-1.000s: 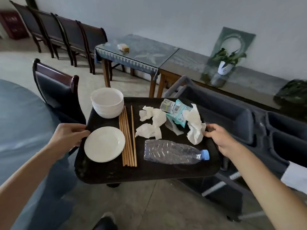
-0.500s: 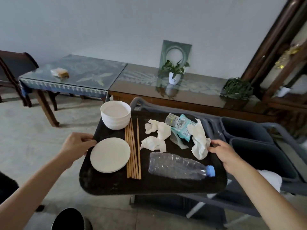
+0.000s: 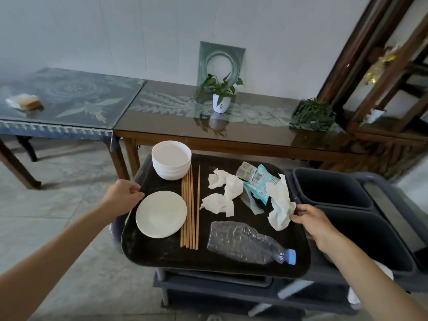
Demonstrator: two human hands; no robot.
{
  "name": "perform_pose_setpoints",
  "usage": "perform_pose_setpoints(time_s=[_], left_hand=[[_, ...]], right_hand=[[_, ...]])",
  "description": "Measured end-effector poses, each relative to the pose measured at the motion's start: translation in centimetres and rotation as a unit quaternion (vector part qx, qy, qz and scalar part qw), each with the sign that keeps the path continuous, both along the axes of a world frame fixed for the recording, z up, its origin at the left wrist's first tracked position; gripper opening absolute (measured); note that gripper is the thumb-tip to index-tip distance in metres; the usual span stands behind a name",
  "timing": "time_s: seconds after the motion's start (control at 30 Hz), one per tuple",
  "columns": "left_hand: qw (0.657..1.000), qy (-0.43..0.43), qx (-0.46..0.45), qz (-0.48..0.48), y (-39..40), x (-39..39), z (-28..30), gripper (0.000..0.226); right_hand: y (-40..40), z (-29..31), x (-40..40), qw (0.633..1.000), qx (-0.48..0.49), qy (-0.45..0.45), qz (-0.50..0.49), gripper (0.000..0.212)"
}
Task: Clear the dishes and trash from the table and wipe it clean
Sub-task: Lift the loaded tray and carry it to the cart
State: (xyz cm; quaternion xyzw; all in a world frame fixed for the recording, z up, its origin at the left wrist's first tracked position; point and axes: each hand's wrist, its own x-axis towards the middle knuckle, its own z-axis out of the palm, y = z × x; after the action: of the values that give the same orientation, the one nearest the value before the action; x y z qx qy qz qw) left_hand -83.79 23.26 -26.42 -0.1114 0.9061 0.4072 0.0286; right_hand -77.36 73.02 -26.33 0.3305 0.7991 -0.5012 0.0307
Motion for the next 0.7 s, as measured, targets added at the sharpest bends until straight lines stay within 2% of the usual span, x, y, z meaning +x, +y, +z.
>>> perform_pose_setpoints(time_s=[0.27,0.37,0.53,0.7], left_hand=[[0.997,-0.060,-0.048,0.015,3.9,-6.0,-3.2,0.018],[0.995,-0.061,-0.072,0.043,5.6,-6.8,-3.8,0.010],[0.988,-0.106,-0.080,0.079,6.5,-7.5,-5.7,0.029],[0.984,-0.117,-0.090,0.097,6.2,-8.5,-6.9,0.031]], right_hand=[[3.7,-3.1,-7.0,0.999,0.020,-0.040,0.029,0.042],[4.6,-4.8,-9.1,0.997,0.022,-0.059,0.044,0.043],[4.9,-6.7,-11.0,0.994,0.043,-0.081,0.063,0.035],[4.3,-7.6,-11.7,0.991,0.048,-0.101,0.070,0.033]])
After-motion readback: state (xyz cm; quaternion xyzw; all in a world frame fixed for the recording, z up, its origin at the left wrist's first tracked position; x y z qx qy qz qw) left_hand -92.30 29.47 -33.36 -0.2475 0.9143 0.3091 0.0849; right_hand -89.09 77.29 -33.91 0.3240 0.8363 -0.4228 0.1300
